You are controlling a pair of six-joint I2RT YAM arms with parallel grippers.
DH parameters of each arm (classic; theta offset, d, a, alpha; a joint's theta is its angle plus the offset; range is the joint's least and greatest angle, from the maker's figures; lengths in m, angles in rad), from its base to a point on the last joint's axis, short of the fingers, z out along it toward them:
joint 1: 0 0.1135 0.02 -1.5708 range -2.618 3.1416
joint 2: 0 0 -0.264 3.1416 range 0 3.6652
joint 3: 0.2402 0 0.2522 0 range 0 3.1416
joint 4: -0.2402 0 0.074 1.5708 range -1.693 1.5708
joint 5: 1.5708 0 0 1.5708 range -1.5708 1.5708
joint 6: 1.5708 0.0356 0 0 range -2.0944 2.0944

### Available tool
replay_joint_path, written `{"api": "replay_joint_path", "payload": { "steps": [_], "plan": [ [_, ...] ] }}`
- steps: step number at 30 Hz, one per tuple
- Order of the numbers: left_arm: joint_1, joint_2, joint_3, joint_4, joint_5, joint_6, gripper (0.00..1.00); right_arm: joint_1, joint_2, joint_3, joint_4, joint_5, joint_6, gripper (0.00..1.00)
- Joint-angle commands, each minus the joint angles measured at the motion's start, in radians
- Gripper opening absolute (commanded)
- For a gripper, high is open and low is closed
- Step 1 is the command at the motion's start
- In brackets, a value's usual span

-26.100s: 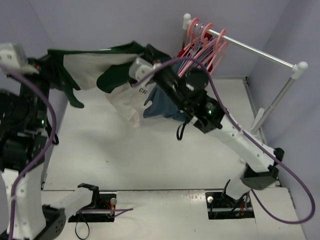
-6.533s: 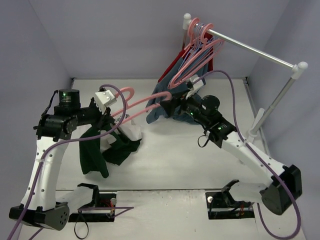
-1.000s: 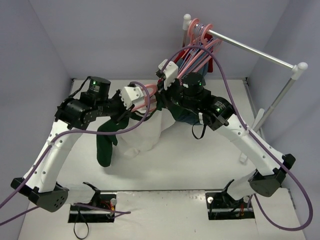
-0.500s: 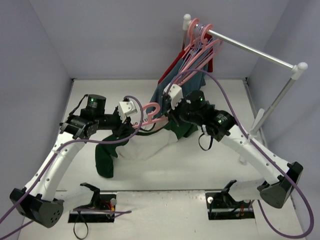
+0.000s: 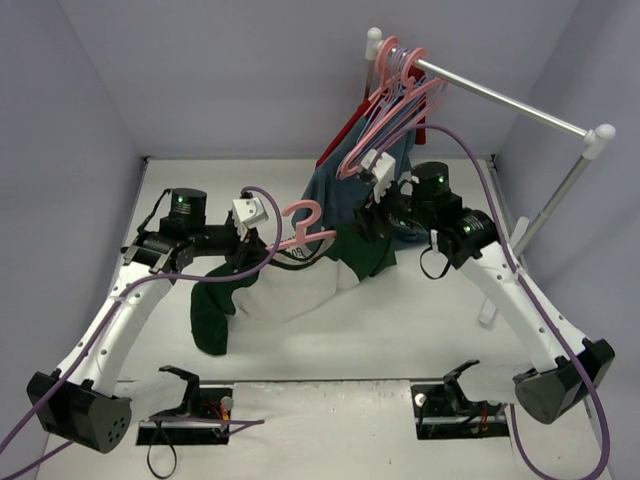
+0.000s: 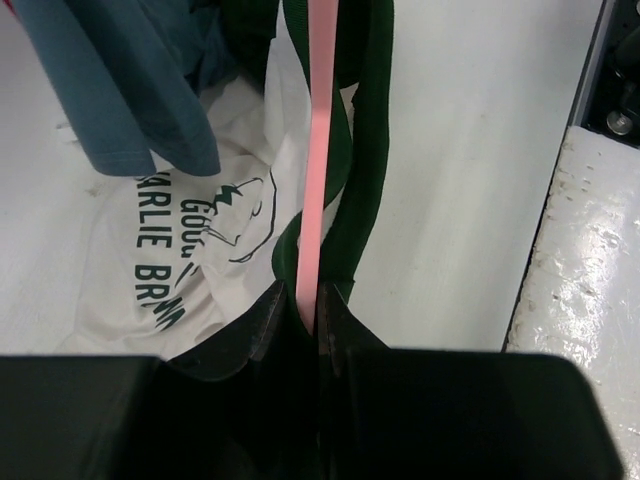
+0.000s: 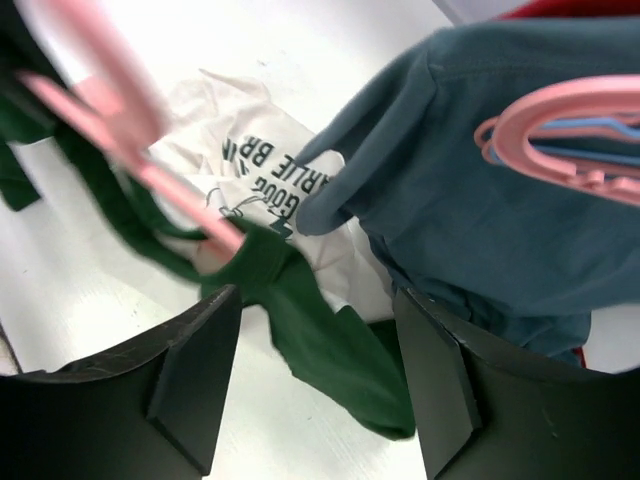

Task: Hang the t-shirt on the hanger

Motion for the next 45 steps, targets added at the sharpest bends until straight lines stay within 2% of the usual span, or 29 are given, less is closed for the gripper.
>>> {"api": "replay_joint_path", "payload": {
  "steps": [1, 3, 8, 13, 18, 21, 23, 25, 26, 28, 29, 30, 31, 32, 33, 34, 35, 36, 37, 42, 45],
  "plan": [
    [0.025, 0.024, 0.097, 0.030, 0.105, 0.073, 0.00, -0.058, -0.042, -0.003, -0.012, -0.202, -0.163, 0.65],
    [0.024, 0.033, 0.119, -0.002, 0.128, 0.100, 0.00, -0.065, -0.019, -0.001, -0.065, -0.204, -0.217, 0.67],
    [0.025, 0.030, 0.141, -0.046, 0.159, 0.145, 0.00, -0.057, 0.075, 0.004, -0.078, -0.259, -0.277, 0.69],
    [0.025, 0.031, 0.172, -0.111, 0.194, 0.187, 0.00, -0.013, 0.127, 0.007, -0.082, -0.218, -0.328, 0.73],
    [0.025, 0.021, 0.181, -0.168, 0.232, 0.221, 0.00, 0.033, 0.164, 0.015, -0.082, -0.214, -0.341, 0.73],
    [0.025, 0.009, 0.173, -0.168, 0.235, 0.223, 0.00, 0.070, 0.180, 0.015, -0.087, -0.220, -0.341, 0.70],
    [0.025, 0.005, 0.176, -0.172, 0.241, 0.224, 0.00, 0.102, 0.187, 0.005, -0.092, -0.236, -0.342, 0.64],
    [0.025, 0.005, 0.187, -0.184, 0.239, 0.227, 0.00, 0.114, 0.186, -0.011, -0.103, -0.239, -0.350, 0.52],
    [0.025, 0.005, 0.193, -0.185, 0.238, 0.230, 0.00, 0.114, 0.183, -0.013, -0.104, -0.239, -0.350, 0.50],
    [0.030, 0.005, 0.218, -0.223, 0.217, 0.246, 0.00, 0.112, 0.166, -0.016, -0.128, -0.231, -0.354, 0.18],
    [0.036, 0.003, 0.228, -0.230, 0.208, 0.248, 0.00, 0.104, 0.143, -0.013, -0.133, -0.229, -0.354, 0.08],
    [0.045, -0.001, 0.240, -0.234, 0.197, 0.245, 0.00, 0.101, 0.134, -0.011, -0.136, -0.228, -0.352, 0.02],
    [0.060, -0.007, 0.263, -0.236, 0.176, 0.235, 0.00, 0.089, 0.107, 0.006, -0.139, -0.222, -0.341, 0.00],
    [0.081, -0.011, 0.297, -0.237, 0.142, 0.219, 0.05, 0.075, 0.077, 0.034, -0.143, -0.215, -0.327, 0.00],
    [0.103, -0.012, 0.334, -0.237, 0.101, 0.195, 0.17, 0.065, 0.058, 0.064, -0.147, -0.208, -0.311, 0.00],
    [0.115, -0.011, 0.394, -0.237, 0.041, 0.162, 0.22, 0.052, 0.037, 0.107, -0.149, -0.202, -0.293, 0.00],
    [0.127, -0.010, 0.455, -0.230, -0.021, 0.129, 0.36, 0.039, 0.020, 0.152, -0.150, -0.199, -0.277, 0.00],
    [0.142, -0.010, 0.511, -0.214, -0.078, 0.098, 0.63, 0.029, 0.008, 0.195, -0.150, -0.198, -0.265, 0.00],
    [0.147, -0.010, 0.590, -0.196, -0.138, 0.062, 0.77, 0.019, -0.002, 0.237, -0.151, -0.197, -0.255, 0.00],
    [0.149, -0.070, 0.747, -0.025, -0.607, -0.151, 0.82, -0.050, -0.002, 0.549, -0.151, -0.246, -0.189, 0.00],
    [0.148, -0.087, 0.799, 0.007, -0.761, -0.209, 0.87, -0.062, 0.037, 0.677, -0.150, -0.217, -0.113, 0.00]
  ]
}}
